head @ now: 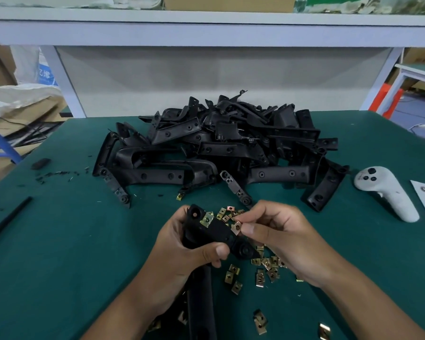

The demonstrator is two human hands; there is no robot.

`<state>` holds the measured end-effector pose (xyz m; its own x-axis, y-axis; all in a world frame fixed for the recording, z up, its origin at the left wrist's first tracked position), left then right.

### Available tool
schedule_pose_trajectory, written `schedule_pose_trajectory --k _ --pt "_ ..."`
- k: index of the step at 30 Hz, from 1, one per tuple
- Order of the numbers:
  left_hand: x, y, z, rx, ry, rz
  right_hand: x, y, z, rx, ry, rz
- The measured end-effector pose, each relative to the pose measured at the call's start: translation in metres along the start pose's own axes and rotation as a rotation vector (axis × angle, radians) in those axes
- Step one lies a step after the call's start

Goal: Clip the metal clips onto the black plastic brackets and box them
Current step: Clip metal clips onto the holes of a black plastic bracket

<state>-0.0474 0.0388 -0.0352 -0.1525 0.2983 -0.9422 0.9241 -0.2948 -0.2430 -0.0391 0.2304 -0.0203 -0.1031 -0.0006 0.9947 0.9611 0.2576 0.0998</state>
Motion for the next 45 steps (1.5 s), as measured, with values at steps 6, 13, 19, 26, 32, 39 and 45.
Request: schedule_pose_trajectory --k 6,13,19,26,32,39,45 --pt "0.001 0.001 0.000 0.022 0.006 -0.002 0.005 0.003 -0.001 -0.033 0.098 0.005" --pt "0.003 0.001 0.000 0.013 -0.011 0.027 0.008 0.006 -0.002 -0.057 0.147 0.045" --pt "0.007 0.001 0.002 -0.074 -0.026 -0.004 0.005 0.005 -0.002 -0.050 0.105 0.019" --pt "0.011 0.001 0.003 -0.139 -0.051 -0.061 0.004 0.002 -0.009 -0.005 0.058 0.020" --pt "0.012 0.001 0.005 -0.187 -0.138 -0.088 -0.003 0.001 -0.012 -0.156 0.128 0.069" --pt "0.010 0.000 0.005 -0.152 -0.080 -0.080 -0.004 0.005 -0.011 -0.148 0.279 0.137" --pt "0.009 0.001 0.001 -0.129 -0.043 -0.068 -0.006 0.004 -0.012 -0.085 0.237 0.128"
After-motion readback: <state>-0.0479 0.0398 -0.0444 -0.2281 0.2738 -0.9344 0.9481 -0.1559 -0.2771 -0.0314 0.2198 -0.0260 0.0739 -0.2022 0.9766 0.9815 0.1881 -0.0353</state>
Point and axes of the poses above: each hand's wrist, its own y-axis away from the middle knuckle, its own z-axis out of the back of the hand, x = y × z, the point moved 3 cm from there along -y, towards the middle knuckle, and after that the axes turned 9 degrees about -z, right-handed, at the moved point
